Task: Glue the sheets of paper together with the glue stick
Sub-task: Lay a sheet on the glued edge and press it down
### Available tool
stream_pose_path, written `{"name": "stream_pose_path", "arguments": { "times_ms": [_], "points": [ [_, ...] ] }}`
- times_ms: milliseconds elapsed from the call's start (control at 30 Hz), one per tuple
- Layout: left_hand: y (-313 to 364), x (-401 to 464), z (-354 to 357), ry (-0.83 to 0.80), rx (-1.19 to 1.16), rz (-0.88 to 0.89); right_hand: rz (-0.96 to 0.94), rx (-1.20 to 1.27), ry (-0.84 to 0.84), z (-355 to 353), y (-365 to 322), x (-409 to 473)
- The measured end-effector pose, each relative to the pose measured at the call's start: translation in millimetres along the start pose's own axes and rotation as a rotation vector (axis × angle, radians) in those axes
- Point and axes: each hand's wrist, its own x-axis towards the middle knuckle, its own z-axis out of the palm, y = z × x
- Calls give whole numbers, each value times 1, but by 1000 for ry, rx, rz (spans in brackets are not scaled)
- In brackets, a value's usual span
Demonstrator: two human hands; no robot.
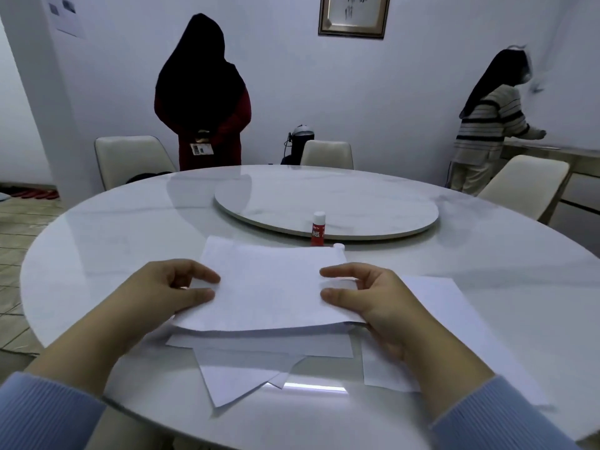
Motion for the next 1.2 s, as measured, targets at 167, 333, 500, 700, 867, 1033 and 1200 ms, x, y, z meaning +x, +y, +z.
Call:
{"name": "stream_pose_path", "arguments": {
  "times_ms": [167,333,500,700,867,1033,1200],
  "points": [
    [-14,2,-2,50,18,4,21,-72,19,0,2,1],
    [-17,4,-2,27,27,23,35,-142,27,-1,5,5],
    [-21,6,-8,12,79,-10,58,-230,-19,-1,8,6],
    [-22,6,-7,8,188,46,46,-347,-27,0,10,7],
    [-20,6,-5,-17,212,71,73,-360,-20,0,13,7],
    [-24,9,-6,-48,234,79,76,-371,-22,0,16,11],
    [-27,11,-6,-50,258,93,85,-397,-25,0,17,12]
  ]
}}
